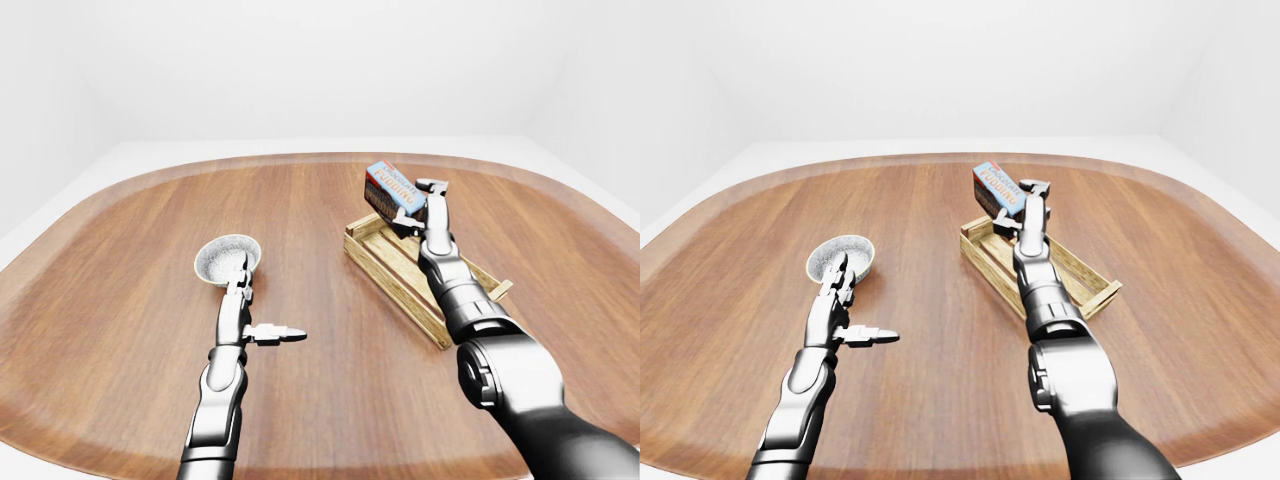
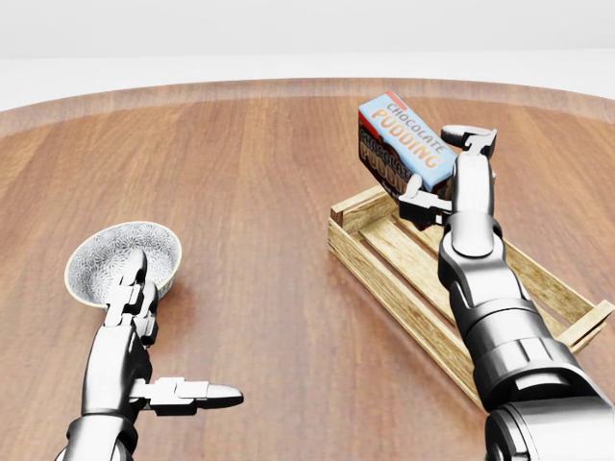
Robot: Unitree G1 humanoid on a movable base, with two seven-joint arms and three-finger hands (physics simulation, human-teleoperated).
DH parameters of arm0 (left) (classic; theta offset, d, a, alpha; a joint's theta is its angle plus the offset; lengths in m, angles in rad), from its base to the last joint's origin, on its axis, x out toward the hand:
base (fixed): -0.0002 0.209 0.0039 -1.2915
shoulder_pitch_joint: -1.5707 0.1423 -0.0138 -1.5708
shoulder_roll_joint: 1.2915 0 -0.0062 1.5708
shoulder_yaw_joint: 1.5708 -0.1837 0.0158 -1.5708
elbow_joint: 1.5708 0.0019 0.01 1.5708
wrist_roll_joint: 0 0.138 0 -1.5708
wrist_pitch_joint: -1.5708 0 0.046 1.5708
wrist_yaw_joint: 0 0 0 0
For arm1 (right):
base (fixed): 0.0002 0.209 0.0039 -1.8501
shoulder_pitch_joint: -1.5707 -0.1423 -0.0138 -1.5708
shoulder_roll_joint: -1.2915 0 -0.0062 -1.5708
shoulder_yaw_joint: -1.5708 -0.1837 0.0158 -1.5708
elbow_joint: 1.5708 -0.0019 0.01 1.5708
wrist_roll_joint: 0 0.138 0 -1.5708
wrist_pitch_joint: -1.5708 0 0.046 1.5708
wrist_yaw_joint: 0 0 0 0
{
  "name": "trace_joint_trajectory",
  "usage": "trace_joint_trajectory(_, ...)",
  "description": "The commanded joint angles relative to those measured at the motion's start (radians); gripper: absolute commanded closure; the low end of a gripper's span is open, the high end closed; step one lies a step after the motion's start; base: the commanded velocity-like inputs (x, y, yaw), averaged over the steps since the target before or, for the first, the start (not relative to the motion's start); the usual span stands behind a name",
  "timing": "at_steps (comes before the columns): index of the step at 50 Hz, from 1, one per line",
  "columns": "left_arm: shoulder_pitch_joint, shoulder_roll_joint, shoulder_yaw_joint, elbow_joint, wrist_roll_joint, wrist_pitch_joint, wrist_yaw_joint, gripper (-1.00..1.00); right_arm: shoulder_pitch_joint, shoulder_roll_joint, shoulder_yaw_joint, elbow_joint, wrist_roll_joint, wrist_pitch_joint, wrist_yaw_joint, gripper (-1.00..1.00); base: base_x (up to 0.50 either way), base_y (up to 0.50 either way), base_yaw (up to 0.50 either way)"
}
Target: Pick up the chocolate pudding and put it in the tray.
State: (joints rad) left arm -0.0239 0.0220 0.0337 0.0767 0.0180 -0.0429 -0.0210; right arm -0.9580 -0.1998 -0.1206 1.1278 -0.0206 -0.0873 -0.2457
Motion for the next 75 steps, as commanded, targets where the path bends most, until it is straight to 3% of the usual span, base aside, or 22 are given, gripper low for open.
trace_joint_trajectory(1,0.002,-0.002,0.003,-0.017,-0.019,0.021,-0.011,-1.00,-0.047,-0.005,-0.006,0.071,-0.012,0.000,-0.014,1.00,0.00,0.00,0.00)
trace_joint_trajectory(32,0.005,-0.001,0.001,-0.021,-0.018,0.022,-0.014,-1.00,-0.070,-0.002,-0.021,0.150,-0.059,0.000,-0.044,1.00,0.00,0.00,0.00)
trace_joint_trajectory(75,0.006,-0.001,0.001,-0.022,-0.019,0.024,-0.013,-1.00,0.009,-0.042,-0.066,0.203,-0.111,0.000,-0.077,1.00,0.00,0.00,0.00)
